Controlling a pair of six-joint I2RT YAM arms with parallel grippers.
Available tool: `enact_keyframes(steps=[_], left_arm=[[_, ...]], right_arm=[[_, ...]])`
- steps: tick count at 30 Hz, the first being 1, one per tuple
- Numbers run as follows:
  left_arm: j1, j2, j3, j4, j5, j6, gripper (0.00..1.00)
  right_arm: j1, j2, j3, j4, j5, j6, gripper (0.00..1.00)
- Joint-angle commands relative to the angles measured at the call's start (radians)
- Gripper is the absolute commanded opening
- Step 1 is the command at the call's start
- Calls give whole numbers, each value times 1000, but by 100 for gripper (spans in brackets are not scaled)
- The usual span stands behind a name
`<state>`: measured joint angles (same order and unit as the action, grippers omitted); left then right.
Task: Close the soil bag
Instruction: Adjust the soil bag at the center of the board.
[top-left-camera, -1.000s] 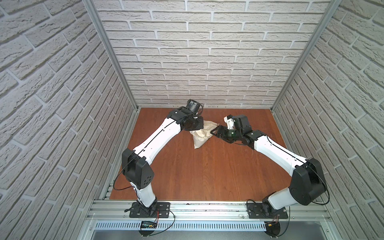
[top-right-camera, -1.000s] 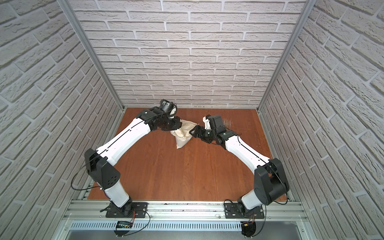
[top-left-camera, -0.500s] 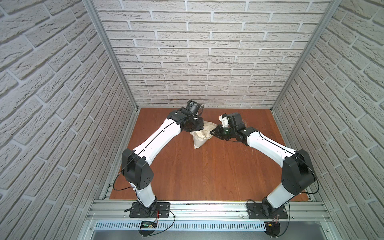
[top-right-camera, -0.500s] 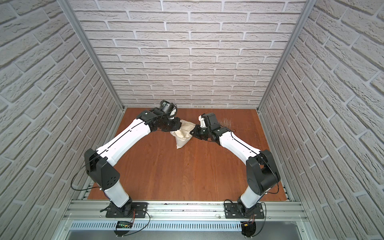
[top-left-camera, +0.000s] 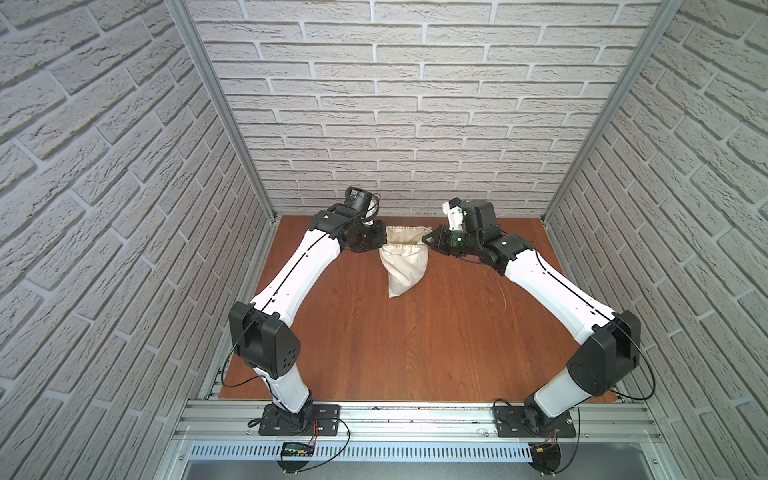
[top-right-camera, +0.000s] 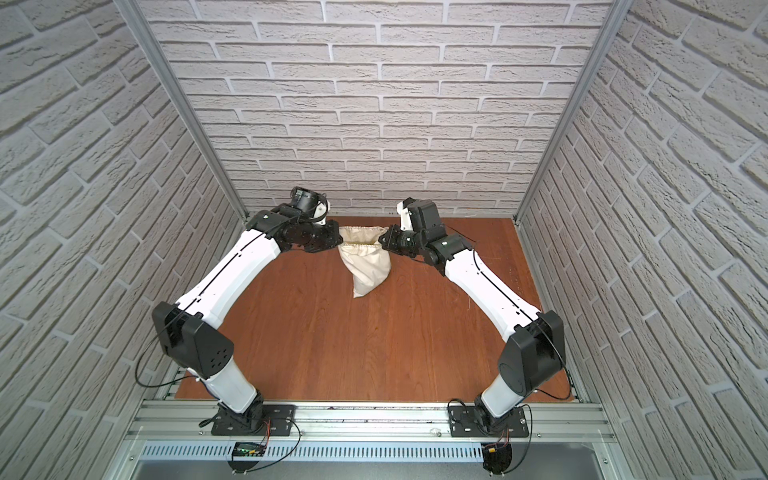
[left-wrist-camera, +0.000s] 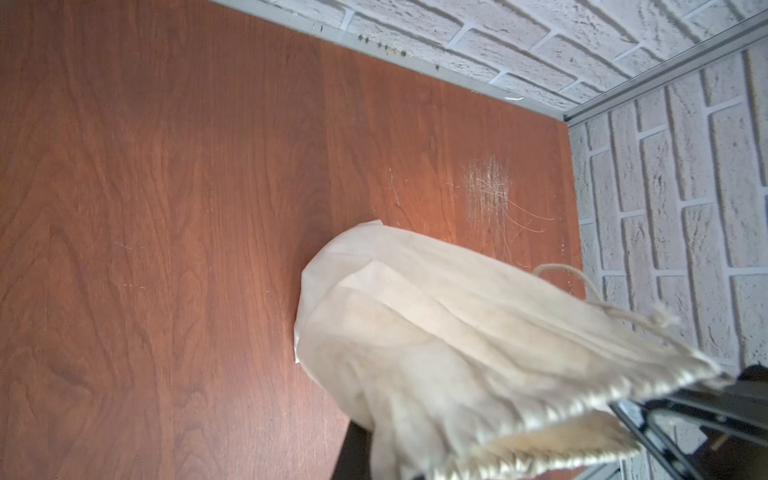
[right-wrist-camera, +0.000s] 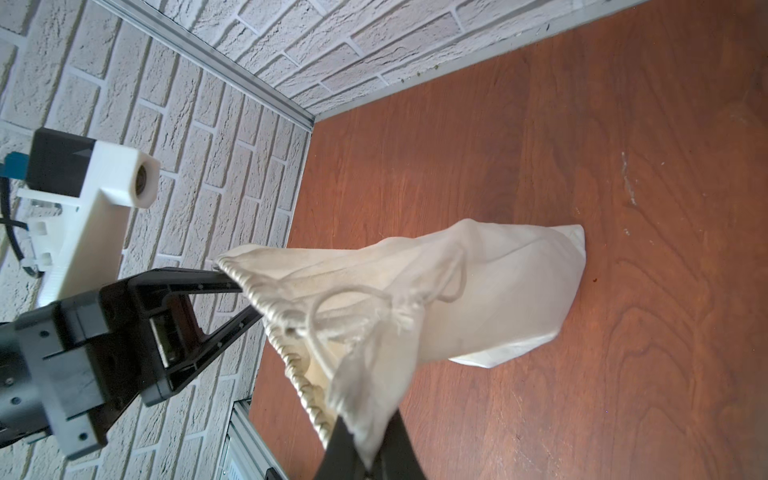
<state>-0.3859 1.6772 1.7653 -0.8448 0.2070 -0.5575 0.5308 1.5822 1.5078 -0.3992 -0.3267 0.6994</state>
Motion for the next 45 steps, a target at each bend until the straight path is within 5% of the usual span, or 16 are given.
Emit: enact_keyframes(steps=[1, 10, 26, 29, 32, 36, 45], left_arm=[[-2, -73, 14, -14, 23, 17, 0], [-20, -149, -47, 21, 82, -15, 0], [-136, -272, -279, 89, 45, -38, 0], [-141, -282, -291, 83, 50, -32, 0], [-145, -286, -290, 62, 46, -21, 0], [-147, -302, -287, 40, 39, -10, 0], [-148, -314, -280, 3, 28, 3, 0]], right_arm=[[18, -92, 17, -33, 20, -28, 3], [115, -235, -32, -95, 89, -49, 3], [294, -493, -436, -7, 253, 60, 5], [295, -499, -368, -149, 331, -4, 18], [291, -479, -250, -320, 430, -107, 45], [252, -411, -44, -515, 410, -243, 73], [202, -171, 289, -732, 96, -521, 84]])
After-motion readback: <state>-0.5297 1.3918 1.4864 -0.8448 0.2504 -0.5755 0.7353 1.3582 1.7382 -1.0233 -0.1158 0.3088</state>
